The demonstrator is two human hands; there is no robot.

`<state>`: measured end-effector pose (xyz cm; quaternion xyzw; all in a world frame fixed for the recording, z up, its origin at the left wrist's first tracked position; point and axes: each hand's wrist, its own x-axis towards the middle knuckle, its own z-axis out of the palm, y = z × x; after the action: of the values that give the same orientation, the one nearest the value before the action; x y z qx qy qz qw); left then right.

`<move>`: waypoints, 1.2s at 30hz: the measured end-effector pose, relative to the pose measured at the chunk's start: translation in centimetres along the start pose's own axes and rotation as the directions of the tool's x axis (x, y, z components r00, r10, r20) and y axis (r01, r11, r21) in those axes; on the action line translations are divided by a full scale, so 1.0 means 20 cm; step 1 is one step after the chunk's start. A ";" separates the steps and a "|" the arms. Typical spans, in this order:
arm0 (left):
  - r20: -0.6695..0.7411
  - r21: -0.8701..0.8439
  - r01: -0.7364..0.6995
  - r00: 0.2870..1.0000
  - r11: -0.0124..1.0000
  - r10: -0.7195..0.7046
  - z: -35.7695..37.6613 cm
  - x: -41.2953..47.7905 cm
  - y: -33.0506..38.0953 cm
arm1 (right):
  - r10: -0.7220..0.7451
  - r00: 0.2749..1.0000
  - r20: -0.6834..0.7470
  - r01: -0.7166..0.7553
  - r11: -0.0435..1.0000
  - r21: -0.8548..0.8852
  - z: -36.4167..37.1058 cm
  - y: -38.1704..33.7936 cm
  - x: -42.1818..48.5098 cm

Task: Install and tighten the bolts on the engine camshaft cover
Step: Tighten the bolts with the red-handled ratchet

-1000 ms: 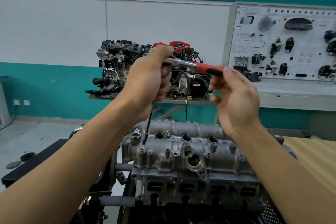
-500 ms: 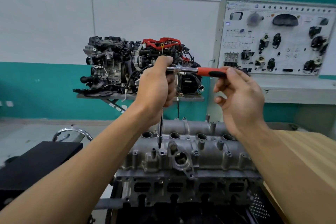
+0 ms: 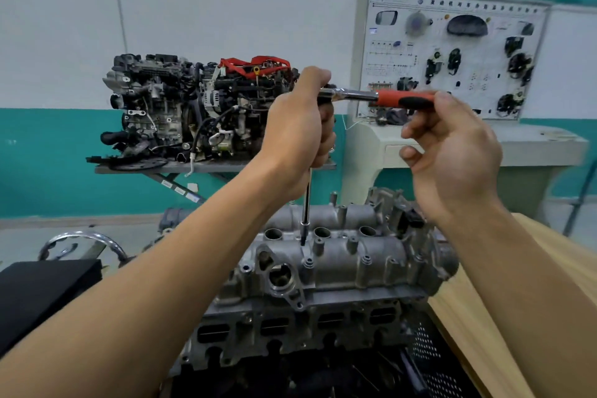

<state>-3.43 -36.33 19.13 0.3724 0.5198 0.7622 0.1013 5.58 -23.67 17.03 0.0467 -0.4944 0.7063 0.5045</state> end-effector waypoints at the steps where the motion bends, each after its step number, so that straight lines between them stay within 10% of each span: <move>1: 0.008 0.000 0.008 1.000 1.000 -0.008 0.02 0.00 -0.02 | 0.002 1.000 -0.017 -0.003 1.000 -0.010 -0.03 0.00 0.00; 22: -0.053 -0.018 0.045 0.998 0.999 -0.046 0.05 -0.02 -0.12 | 0.014 0.999 -0.039 -0.018 0.994 -0.110 -0.13 0.10 0.03; 36: -0.144 0.151 -0.060 0.986 0.987 0.082 0.08 -0.01 -0.17 | 0.317 0.946 0.072 -0.300 0.935 -0.187 -0.10 0.21 0.26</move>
<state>-2.97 -33.77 16.50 0.3387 0.5668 0.7510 0.0071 0.66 -18.74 16.28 -0.0399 -0.5802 0.7277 0.3637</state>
